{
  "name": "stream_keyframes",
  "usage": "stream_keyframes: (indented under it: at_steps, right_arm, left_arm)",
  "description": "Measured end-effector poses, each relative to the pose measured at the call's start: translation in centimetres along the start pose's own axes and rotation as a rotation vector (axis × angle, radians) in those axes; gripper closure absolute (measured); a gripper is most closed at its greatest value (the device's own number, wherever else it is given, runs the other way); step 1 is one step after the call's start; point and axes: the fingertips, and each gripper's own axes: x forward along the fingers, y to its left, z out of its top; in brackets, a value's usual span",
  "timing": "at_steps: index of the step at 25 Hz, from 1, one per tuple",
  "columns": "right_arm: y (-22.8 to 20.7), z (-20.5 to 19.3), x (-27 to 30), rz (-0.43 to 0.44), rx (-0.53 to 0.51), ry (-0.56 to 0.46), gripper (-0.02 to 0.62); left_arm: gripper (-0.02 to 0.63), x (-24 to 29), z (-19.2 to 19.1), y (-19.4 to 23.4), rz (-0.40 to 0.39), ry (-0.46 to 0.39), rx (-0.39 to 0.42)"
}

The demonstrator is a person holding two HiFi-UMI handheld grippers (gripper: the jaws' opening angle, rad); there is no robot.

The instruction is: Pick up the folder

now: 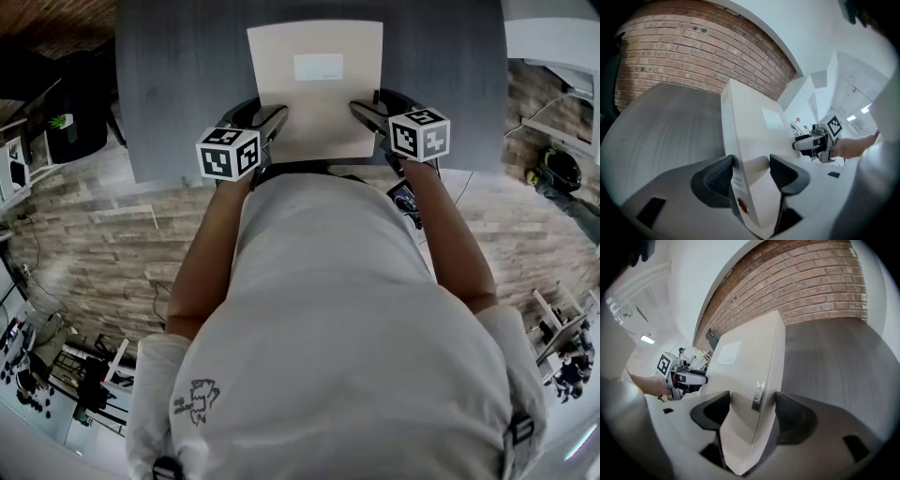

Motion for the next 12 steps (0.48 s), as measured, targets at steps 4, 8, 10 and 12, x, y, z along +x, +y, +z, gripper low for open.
stream_keyframes:
  at_steps: [4, 8, 10, 12]
  right_arm:
    - [0.4, 0.8, -1.8, -0.015, -0.014, -0.044, 0.288]
    - [0.9, 1.6, -3.9, -0.019, -0.034, -0.091, 0.291]
    - [1.3, 2.2, -4.8, -0.020, -0.052, -0.122, 0.291]
    - [1.7, 2.7, -5.7, -0.017, -0.071, -0.152, 0.291]
  left_arm:
    - [0.347, -0.9, 1.3, -1.5, 0.012, -0.031, 0.042]
    - [0.348, -1.9, 2.4, -3.3, 0.032, -0.074, 0.071]
    - [0.348, -2.6, 2.9, -4.0, 0.043, -0.098, 0.082]
    - [0.348, -3.2, 3.3, -4.7, 0.053, -0.121, 0.094]
